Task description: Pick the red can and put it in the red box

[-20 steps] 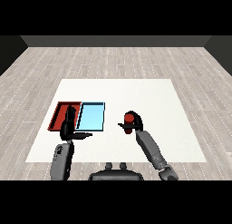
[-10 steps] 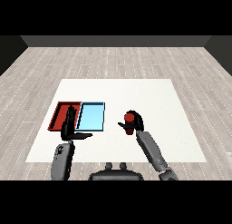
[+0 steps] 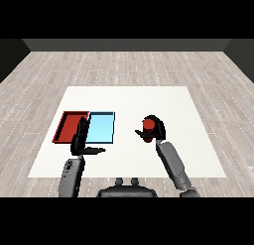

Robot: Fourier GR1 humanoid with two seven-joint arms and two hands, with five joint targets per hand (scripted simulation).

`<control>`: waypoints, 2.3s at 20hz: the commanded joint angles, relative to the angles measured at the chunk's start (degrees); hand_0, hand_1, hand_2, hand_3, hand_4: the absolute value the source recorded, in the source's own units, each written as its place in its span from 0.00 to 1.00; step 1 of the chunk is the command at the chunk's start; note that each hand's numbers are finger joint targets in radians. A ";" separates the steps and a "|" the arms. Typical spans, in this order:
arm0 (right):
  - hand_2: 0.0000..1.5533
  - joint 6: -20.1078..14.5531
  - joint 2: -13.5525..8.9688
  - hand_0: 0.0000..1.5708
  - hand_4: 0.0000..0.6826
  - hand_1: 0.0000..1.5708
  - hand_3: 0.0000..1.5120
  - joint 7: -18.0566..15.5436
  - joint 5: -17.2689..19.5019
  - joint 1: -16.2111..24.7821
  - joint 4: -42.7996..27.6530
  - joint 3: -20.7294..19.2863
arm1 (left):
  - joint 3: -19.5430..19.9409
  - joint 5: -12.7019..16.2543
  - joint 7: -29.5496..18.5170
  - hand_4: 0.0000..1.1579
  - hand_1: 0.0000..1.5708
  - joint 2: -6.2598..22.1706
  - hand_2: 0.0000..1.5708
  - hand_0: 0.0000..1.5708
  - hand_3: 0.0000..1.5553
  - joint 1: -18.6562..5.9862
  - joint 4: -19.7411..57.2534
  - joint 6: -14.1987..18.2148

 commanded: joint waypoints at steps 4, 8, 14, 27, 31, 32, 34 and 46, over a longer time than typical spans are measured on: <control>0.94 0.38 -4.18 0.97 0.88 0.97 0.93 3.86 0.68 3.83 -15.05 -1.90 | -2.66 2.08 6.25 0.00 0.00 -0.36 0.00 0.00 0.00 -3.97 -1.14 -1.51; 0.94 -3.22 -0.12 0.99 0.88 0.99 0.93 4.62 3.44 2.93 -19.03 0.31 | -6.48 2.02 8.59 0.00 0.00 -1.47 0.00 0.00 0.00 -2.70 -3.45 -3.26; 0.94 -7.20 4.56 0.99 0.88 0.99 0.93 3.74 6.12 -3.59 -12.91 2.58 | -9.79 1.34 8.72 0.00 0.00 -1.66 0.00 0.00 0.00 -5.61 0.48 -0.94; 0.95 -10.58 4.67 1.00 0.93 1.00 0.94 4.40 7.97 -4.43 -18.30 6.13 | -22.04 3.74 15.52 0.00 0.00 -1.67 0.00 0.00 0.00 -9.22 0.36 7.11; 0.95 -8.47 4.67 1.00 0.95 1.00 0.94 3.19 9.19 1.71 -22.16 7.96 | -25.13 3.85 15.72 0.00 0.00 -1.68 0.00 0.00 0.00 -11.77 3.39 9.46; 0.95 -9.06 4.67 1.00 0.96 1.00 0.94 2.90 9.52 -0.60 -20.38 7.34 | -24.91 4.45 13.79 0.00 0.00 -1.68 0.00 0.00 0.00 -10.99 4.92 8.28; 0.95 -7.36 4.67 1.00 0.96 1.00 0.93 5.06 8.50 -3.56 -19.31 5.12 | -27.98 6.29 16.39 0.00 0.00 -1.68 0.00 0.00 0.00 -11.62 4.23 11.44; 0.95 -9.58 4.67 1.00 0.93 1.00 0.93 3.40 6.77 -6.15 -16.99 9.20 | -30.10 14.58 16.31 0.00 0.00 -1.67 0.00 0.00 0.00 -18.85 11.90 13.31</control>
